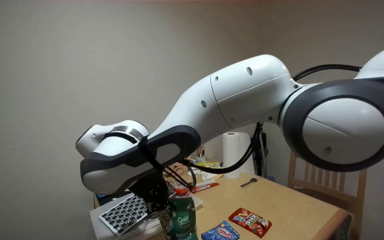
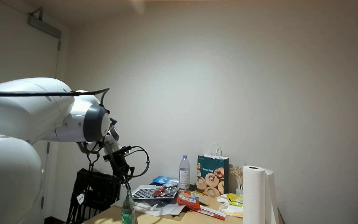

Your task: Move the sachet forward

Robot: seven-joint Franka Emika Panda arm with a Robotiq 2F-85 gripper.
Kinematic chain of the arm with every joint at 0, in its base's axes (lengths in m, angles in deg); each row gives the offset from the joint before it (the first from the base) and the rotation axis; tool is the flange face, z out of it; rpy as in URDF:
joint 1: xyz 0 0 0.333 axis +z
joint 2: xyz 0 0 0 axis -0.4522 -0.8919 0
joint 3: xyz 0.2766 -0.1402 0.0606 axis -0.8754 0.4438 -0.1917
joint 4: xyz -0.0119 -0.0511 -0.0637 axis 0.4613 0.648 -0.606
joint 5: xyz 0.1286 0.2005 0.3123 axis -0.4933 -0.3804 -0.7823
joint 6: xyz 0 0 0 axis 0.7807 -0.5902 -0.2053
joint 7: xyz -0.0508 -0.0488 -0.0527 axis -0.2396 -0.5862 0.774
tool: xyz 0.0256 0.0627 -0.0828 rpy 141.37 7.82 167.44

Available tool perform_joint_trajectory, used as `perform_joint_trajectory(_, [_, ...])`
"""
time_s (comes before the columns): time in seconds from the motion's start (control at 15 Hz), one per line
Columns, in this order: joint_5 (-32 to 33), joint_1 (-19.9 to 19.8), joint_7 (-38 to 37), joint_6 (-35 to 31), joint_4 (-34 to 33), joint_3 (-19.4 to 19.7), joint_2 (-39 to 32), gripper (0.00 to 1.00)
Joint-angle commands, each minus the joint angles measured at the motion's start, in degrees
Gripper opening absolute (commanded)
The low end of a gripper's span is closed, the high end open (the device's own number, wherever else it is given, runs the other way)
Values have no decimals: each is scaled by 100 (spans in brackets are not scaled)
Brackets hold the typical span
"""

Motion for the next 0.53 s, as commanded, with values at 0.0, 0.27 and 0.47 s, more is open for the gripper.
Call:
perform_joint_trajectory(0.0, [-122, -82, 179, 352, -185, -32, -38, 0])
perform_joint_trajectory(0.27, [-228, -156, 181, 473, -160, -77, -49, 0])
perform_joint_trajectory(0.47, [-439, -257, 185, 526, -150, -135, -64, 0])
